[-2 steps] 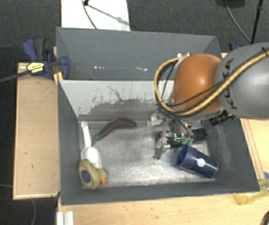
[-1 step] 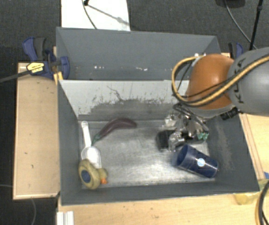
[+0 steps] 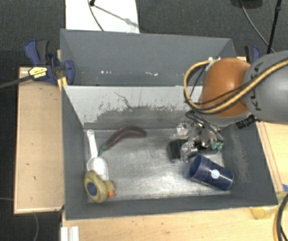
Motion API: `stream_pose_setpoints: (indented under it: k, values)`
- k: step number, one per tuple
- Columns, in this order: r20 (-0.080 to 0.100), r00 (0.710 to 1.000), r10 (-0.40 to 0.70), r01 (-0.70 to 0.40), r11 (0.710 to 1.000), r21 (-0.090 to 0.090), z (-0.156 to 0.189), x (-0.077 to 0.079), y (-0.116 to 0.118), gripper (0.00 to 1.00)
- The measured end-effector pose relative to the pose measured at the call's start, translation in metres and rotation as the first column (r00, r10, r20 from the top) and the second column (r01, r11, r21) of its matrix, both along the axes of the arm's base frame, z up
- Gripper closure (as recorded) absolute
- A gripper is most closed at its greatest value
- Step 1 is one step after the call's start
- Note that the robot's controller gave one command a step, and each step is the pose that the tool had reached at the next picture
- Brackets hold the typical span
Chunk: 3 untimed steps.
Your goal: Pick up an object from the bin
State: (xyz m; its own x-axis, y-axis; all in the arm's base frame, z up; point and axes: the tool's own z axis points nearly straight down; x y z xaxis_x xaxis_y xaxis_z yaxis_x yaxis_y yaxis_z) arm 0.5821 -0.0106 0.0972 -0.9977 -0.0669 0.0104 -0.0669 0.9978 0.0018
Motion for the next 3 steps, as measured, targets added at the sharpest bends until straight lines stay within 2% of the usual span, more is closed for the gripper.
stream_pose_setpoints:
  k: [1, 2, 3]
  values:
    - [0.01, 1.0, 0.023, -0.023, 1.0, -0.001, 0.035, 0.002, 0.001, 1.0]
    - [0.01, 1.0, 0.022, -0.022, 1.0, -0.001, 0.035, 0.002, 0.001, 1.0]
    - [0.004, 1.0, 0.019, -0.019, 1.0, -0.002, 0.09, -0.003, 0.002, 1.0]
